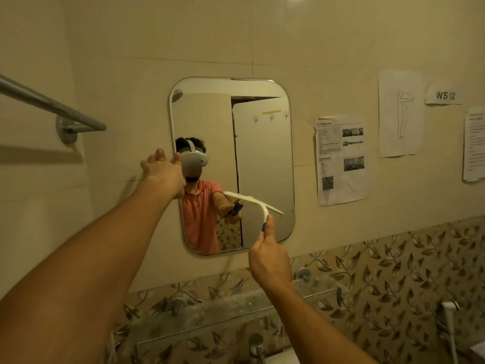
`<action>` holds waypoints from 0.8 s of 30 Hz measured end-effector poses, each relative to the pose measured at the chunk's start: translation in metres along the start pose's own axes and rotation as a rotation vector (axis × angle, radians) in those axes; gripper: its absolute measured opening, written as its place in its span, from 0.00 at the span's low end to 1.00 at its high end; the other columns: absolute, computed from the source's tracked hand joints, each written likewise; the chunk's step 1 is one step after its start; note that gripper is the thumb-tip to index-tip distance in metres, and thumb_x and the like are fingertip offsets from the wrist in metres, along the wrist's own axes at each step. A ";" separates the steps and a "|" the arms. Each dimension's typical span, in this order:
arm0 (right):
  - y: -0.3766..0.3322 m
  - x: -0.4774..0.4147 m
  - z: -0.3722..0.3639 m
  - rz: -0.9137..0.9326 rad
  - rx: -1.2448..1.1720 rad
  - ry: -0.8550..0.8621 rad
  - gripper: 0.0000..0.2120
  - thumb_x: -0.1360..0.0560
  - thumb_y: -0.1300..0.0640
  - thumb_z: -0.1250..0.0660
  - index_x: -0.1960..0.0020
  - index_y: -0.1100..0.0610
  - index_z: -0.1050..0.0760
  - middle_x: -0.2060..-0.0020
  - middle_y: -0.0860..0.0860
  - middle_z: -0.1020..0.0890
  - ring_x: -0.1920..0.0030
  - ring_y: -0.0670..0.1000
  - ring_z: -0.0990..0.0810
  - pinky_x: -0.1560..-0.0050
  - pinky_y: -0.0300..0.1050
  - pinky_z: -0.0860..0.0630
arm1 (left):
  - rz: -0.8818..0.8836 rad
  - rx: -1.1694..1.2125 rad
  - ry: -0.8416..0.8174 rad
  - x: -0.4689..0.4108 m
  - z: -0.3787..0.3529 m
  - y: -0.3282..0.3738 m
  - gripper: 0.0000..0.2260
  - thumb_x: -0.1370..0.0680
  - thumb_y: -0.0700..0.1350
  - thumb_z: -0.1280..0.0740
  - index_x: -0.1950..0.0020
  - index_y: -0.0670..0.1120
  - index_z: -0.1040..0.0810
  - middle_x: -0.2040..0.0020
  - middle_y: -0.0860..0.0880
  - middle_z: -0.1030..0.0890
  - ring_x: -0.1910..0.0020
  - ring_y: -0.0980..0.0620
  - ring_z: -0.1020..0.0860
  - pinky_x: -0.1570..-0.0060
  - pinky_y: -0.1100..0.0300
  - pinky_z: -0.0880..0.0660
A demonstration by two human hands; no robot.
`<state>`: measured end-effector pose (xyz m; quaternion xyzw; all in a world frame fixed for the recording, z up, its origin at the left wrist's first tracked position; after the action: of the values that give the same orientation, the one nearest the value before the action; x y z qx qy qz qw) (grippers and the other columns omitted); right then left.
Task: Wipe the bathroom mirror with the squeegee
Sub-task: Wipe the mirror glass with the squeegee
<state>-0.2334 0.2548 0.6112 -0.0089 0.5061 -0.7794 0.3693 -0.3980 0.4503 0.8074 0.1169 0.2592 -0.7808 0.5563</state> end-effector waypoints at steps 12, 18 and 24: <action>-0.165 -0.097 0.165 0.302 -0.055 0.273 0.22 0.13 0.49 0.52 0.20 0.40 0.49 0.62 0.52 0.26 0.66 0.51 0.24 0.60 0.59 0.15 | 0.013 0.042 -0.010 -0.001 0.001 -0.006 0.41 0.22 0.58 0.34 0.18 0.51 0.55 0.19 0.37 0.57 0.21 0.36 0.50 0.27 0.38 0.42; -0.227 -0.103 0.167 0.444 0.211 0.252 0.27 0.14 0.54 0.49 0.18 0.43 0.52 0.63 0.53 0.28 0.67 0.50 0.27 0.66 0.47 0.23 | -0.004 0.109 0.036 0.000 -0.005 -0.007 0.42 0.21 0.60 0.38 0.19 0.54 0.64 0.19 0.38 0.60 0.20 0.37 0.55 0.26 0.37 0.44; -0.207 -0.102 0.126 0.417 0.209 0.180 0.33 0.15 0.55 0.46 0.17 0.44 0.61 0.63 0.54 0.28 0.66 0.51 0.26 0.70 0.45 0.29 | 0.011 0.102 0.032 0.000 -0.004 -0.008 0.42 0.21 0.60 0.38 0.19 0.53 0.64 0.19 0.38 0.61 0.20 0.37 0.55 0.26 0.36 0.45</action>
<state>-0.2277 0.2603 0.8735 0.2034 0.4447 -0.7320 0.4743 -0.4057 0.4547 0.8063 0.1588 0.2274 -0.7879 0.5498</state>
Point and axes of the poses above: each hand's wrist, its own x-axis away from the middle knuckle, its own z-axis out of the back of the hand, y = z × x, the point moved 8 cm from there along -x, towards the middle knuckle
